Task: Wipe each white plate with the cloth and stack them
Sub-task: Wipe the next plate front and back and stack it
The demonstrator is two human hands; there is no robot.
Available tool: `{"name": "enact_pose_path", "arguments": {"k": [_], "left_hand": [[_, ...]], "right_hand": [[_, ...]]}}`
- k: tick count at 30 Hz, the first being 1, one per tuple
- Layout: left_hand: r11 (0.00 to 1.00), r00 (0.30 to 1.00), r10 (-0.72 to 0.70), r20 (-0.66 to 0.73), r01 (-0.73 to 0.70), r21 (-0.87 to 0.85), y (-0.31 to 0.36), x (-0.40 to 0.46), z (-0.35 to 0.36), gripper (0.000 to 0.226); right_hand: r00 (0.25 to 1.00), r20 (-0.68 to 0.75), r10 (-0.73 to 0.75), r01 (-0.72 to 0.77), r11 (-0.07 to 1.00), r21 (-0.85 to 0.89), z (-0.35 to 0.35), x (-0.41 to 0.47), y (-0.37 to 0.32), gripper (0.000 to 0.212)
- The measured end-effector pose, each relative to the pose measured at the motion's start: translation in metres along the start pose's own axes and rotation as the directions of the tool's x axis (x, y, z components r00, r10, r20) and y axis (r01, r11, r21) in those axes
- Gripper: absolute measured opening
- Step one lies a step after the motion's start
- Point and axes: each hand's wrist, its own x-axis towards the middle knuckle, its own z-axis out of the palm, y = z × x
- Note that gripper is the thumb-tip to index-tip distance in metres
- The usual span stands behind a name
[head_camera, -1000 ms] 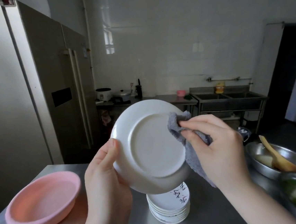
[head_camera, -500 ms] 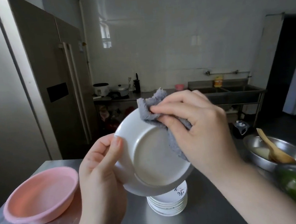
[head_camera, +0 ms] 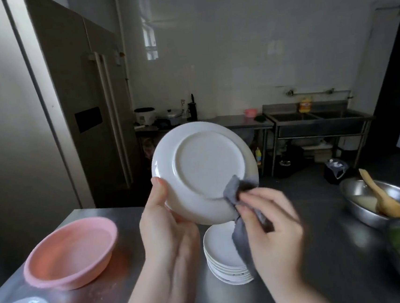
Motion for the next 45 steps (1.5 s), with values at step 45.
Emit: {"name": "enact_pose_path", "arguments": {"k": [45], "left_hand": [[0.865,0.940,0.283,0.193,-0.337,0.372,-0.029,-0.003,-0.042,0.025]], "right_hand": [[0.927,0.372,-0.051,0.037,0.998,0.045,0.020,0.060,-0.027,0.016]]}}
